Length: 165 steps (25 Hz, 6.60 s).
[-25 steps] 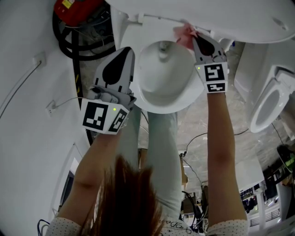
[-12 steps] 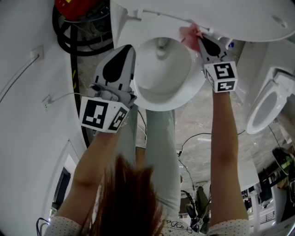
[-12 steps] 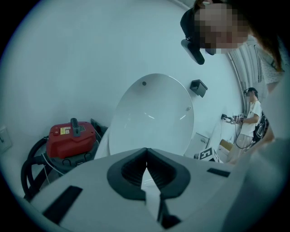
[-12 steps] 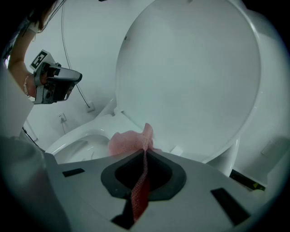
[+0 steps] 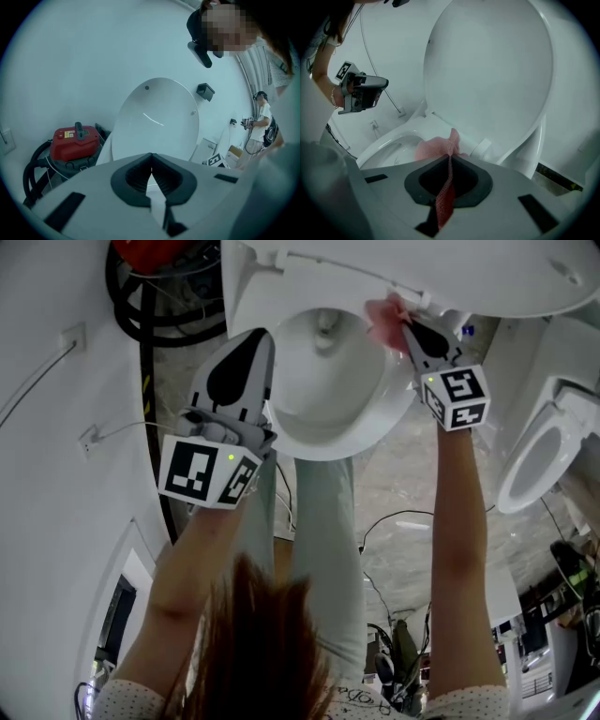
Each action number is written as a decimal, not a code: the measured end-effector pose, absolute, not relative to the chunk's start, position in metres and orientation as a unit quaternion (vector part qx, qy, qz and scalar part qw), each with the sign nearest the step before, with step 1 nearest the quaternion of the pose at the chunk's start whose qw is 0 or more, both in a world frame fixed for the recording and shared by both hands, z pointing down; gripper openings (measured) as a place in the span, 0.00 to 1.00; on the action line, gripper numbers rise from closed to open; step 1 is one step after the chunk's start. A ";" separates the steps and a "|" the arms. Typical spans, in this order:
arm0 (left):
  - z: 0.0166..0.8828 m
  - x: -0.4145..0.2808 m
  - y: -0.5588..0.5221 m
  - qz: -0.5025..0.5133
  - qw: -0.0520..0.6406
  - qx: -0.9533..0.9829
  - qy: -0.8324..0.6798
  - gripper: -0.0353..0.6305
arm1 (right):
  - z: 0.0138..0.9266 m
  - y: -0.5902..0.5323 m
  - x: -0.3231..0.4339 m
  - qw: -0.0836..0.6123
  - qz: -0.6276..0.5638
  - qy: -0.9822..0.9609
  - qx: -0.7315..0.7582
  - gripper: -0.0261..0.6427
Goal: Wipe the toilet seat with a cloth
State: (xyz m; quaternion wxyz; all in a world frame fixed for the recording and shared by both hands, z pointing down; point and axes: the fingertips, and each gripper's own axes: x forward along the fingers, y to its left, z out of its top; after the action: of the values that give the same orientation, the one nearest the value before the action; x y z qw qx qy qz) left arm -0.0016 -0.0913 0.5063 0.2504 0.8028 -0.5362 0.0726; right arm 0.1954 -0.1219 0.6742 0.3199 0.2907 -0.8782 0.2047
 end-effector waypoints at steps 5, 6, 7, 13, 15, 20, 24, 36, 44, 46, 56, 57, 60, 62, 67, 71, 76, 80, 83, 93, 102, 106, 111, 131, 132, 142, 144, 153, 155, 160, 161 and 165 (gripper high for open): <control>0.504 -0.002 -0.087 0.071 0.246 0.798 -0.545 0.05 | 0.677 -0.109 0.203 0.319 0.213 -0.878 0.285 0.08; 0.503 -0.002 -0.086 0.071 0.245 0.797 -0.547 0.05 | 0.677 -0.107 0.204 0.319 0.214 -0.879 0.283 0.08; 0.502 -0.001 -0.085 0.070 0.244 0.796 -0.549 0.05 | 0.678 -0.105 0.206 0.320 0.214 -0.879 0.281 0.08; 0.497 0.000 -0.077 0.068 0.239 0.791 -0.559 0.05 | 0.679 -0.095 0.209 0.330 0.213 -0.881 0.265 0.08; 0.495 0.001 -0.075 0.070 0.234 0.790 -0.562 0.05 | 0.680 -0.092 0.211 0.334 0.214 -0.881 0.259 0.08; 0.488 0.004 -0.070 0.069 0.224 0.791 -0.565 0.05 | 0.681 -0.081 0.215 0.342 0.207 -0.882 0.249 0.08; 0.488 0.002 -0.067 0.066 0.229 0.786 -0.570 0.05 | 0.683 -0.071 0.218 0.345 0.207 -0.881 0.248 0.08; 0.484 -0.006 -0.062 0.064 0.226 0.777 -0.584 0.05 | 0.687 -0.045 0.225 0.357 0.227 -0.872 0.247 0.08; 0.480 -0.012 -0.055 0.065 0.224 0.773 -0.590 0.05 | 0.688 -0.032 0.226 0.373 0.204 -0.866 0.265 0.08; 0.480 -0.012 -0.053 0.065 0.224 0.773 -0.590 0.05 | 0.688 -0.029 0.225 0.388 0.184 -0.861 0.273 0.08; 0.478 -0.017 -0.047 0.065 0.225 0.772 -0.592 0.05 | 0.691 -0.006 0.225 0.432 0.158 -0.843 0.279 0.08; 0.478 -0.017 -0.047 0.065 0.225 0.772 -0.592 0.05 | 0.691 -0.004 0.225 0.436 0.157 -0.841 0.278 0.08; 0.478 -0.017 -0.047 0.065 0.224 0.772 -0.592 0.05 | 0.692 0.003 0.225 0.441 0.163 -0.838 0.278 0.08; 0.479 -0.017 -0.048 0.065 0.224 0.772 -0.592 0.05 | 0.692 0.008 0.224 0.439 0.172 -0.837 0.278 0.08; 0.480 -0.017 -0.049 0.065 0.224 0.771 -0.593 0.05 | 0.694 0.020 0.224 0.441 0.168 -0.840 0.268 0.08; 0.477 -0.016 -0.047 0.064 0.221 0.772 -0.592 0.05 | 0.694 0.029 0.225 0.444 0.171 -0.838 0.265 0.08; 0.477 -0.016 -0.043 0.062 0.225 0.776 -0.586 0.05 | 0.694 0.036 0.224 0.443 0.181 -0.832 0.281 0.08; 0.483 -0.016 -0.035 0.063 0.233 0.785 -0.571 0.05 | 0.694 0.047 0.222 0.441 0.187 -0.826 0.297 0.08; 0.484 -0.018 -0.033 0.062 0.235 0.792 -0.559 0.05 | 0.694 0.047 0.222 0.436 0.191 -0.821 0.316 0.08; 0.484 -0.039 -0.016 0.070 0.237 0.807 -0.537 0.05 | 0.695 0.072 0.218 0.428 0.214 -0.798 0.366 0.08; 0.484 -0.053 -0.001 0.076 0.239 0.812 -0.527 0.05 | 0.696 0.098 0.209 0.428 0.226 -0.788 0.380 0.08; 0.485 -0.057 0.003 0.076 0.241 0.811 -0.528 0.05 | 0.696 0.106 0.206 0.430 0.230 -0.787 0.379 0.08; 0.487 -0.067 0.009 0.076 0.245 0.807 -0.531 0.05 | 0.696 0.118 0.199 0.435 0.233 -0.787 0.370 0.08; 0.487 -0.094 0.014 0.063 0.249 0.796 -0.548 0.05 | 0.700 0.175 0.145 0.455 0.258 -0.801 0.293 0.08; 0.488 -0.096 0.015 0.063 0.250 0.795 -0.549 0.05 | 0.700 0.176 0.143 0.455 0.258 -0.801 0.290 0.08; 0.490 -0.109 0.010 0.061 0.254 0.787 -0.559 0.05 | 0.697 0.189 0.113 0.460 0.247 -0.820 0.233 0.08; 0.491 -0.113 0.009 0.059 0.255 0.786 -0.561 0.05 | 0.697 0.191 0.104 0.461 0.242 -0.825 0.221 0.08; 0.493 -0.125 0.006 0.055 0.256 0.778 -0.571 0.05 | 0.701 0.193 0.066 0.448 0.231 -0.845 0.180 0.08; 0.492 -0.128 0.006 0.054 0.255 0.777 -0.573 0.05 | 0.701 0.192 0.058 0.445 0.227 -0.849 0.173 0.08; 0.492 -0.136 0.008 0.054 0.257 0.772 -0.579 0.05 | 0.699 0.190 0.039 0.439 0.217 -0.858 0.157 0.08; 0.492 -0.137 0.008 0.053 0.257 0.770 -0.581 0.05 | 0.699 0.190 0.036 0.441 0.215 -0.858 0.152 0.08; 0.491 -0.143 0.009 0.051 0.258 0.764 -0.590 0.05 | 0.699 0.186 0.026 0.440 0.206 -0.863 0.139 0.08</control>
State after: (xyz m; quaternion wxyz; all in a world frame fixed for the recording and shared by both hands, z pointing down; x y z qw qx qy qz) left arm -0.1428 0.0086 0.4912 0.2576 0.7638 -0.5896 0.0505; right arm 0.0259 0.1861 0.6987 0.4401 0.1386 -0.8630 0.2060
